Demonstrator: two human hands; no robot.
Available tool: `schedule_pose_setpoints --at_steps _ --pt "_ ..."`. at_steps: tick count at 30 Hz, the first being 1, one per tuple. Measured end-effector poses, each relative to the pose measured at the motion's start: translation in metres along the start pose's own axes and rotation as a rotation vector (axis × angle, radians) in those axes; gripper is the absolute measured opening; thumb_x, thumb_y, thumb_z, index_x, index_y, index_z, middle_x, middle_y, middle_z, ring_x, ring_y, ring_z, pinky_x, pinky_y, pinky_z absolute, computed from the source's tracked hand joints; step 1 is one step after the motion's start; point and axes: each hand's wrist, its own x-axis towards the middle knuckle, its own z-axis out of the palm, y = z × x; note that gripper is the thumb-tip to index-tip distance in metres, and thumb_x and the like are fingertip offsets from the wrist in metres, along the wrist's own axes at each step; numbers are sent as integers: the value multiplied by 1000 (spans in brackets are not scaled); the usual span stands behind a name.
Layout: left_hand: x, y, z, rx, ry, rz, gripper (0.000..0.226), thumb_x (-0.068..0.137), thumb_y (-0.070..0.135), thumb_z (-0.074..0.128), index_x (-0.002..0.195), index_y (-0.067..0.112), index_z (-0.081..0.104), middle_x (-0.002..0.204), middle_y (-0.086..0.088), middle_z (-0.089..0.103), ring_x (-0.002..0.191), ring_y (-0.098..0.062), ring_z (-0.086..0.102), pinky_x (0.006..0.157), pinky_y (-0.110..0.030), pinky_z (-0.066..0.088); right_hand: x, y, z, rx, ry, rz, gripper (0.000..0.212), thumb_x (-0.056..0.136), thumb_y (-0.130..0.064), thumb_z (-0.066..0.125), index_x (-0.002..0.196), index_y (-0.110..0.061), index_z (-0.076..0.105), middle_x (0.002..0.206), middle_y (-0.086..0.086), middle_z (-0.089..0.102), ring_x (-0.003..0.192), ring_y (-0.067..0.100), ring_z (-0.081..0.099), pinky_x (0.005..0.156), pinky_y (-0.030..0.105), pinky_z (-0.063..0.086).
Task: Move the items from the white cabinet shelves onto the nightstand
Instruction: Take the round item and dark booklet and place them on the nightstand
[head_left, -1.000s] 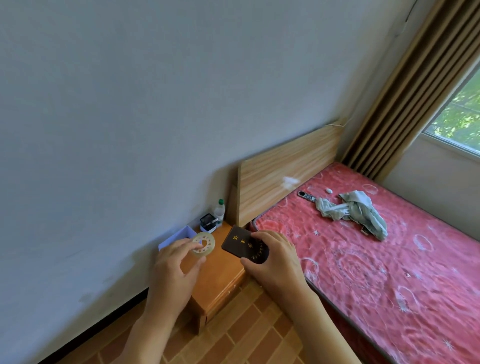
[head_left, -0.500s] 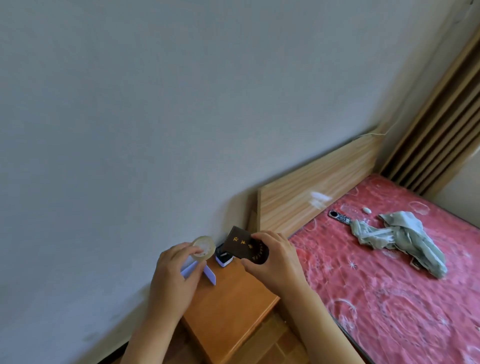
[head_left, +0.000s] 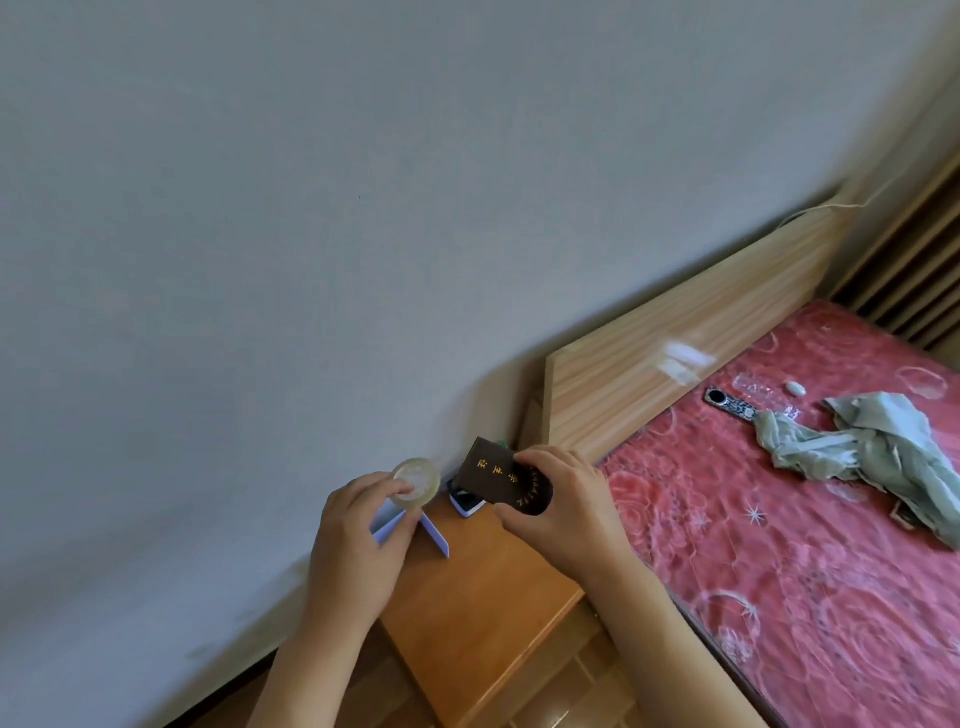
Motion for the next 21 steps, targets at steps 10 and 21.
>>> schedule_pose_setpoints --at_steps 10,21 --pt "0 -88 24 40 -219 -107 29 84 16 85 110 24 76 117 14 64 113 -9 57 88 -7 38 -19 13 88 55 -51 183 61 72 -62 70 125 -32 68 122 -20 62 115 9 54 98 44 49" --pt "-19 -185 73 77 -376 -181 25 89 20 81 112 25 74 121 18 60 108 17 45 88 5 32 -50 52 202 106 -61 365 55 76 -48 84 126 -30 68 123 -21 58 117 8 51 104 39 44"
